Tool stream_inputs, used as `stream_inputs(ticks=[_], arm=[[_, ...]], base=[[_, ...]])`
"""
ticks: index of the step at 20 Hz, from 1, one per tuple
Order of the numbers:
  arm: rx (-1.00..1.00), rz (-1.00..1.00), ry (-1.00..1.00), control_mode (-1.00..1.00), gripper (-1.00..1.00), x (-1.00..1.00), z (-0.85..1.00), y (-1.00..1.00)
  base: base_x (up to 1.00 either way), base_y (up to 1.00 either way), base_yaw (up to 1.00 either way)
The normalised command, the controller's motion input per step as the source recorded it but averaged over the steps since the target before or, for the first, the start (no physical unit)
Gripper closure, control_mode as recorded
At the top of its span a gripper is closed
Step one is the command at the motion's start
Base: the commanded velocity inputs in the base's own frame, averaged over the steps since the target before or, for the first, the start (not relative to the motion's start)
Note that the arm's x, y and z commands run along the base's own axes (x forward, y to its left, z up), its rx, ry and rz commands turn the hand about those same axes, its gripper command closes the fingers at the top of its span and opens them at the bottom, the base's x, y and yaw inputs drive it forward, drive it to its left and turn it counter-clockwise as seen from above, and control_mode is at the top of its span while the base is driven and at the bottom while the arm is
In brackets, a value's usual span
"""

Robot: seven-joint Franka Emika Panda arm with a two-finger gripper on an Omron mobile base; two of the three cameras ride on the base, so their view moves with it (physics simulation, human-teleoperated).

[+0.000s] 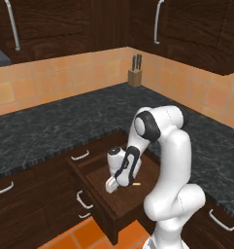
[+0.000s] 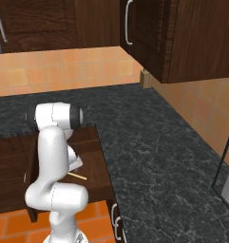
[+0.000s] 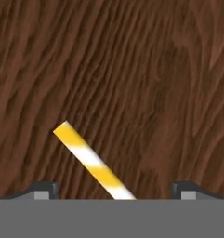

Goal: Take a straw from the drawer in front and place it inside the glass cup on the dining counter.

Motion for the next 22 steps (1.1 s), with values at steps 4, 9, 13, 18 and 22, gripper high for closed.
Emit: stream_inputs(ticks=[4, 9, 13, 18, 22], arm=[[0.0, 0.05, 0.05, -1.0, -1.0, 0.31, -0.21, 0.0], [0.0, 0.05, 0.15, -1.0, -1.0, 0.29, -0.4, 0.0], [0.0, 0.05, 0.14, -1.0, 1.0, 0.02, -0.65, 0.11], [0.0, 0.04, 0.05, -1.0, 1.0, -0.2, -0.64, 0.16], [0.0, 0.02, 0.0, -1.0, 1.0, -0.42, -0.53, 0.1]], base=[[0.0, 0.0, 0.0], [0.0, 0.0, 0.0], [0.0, 0.0, 0.0], [0.0, 0.0, 0.0], [0.0, 0.0, 0.0]])
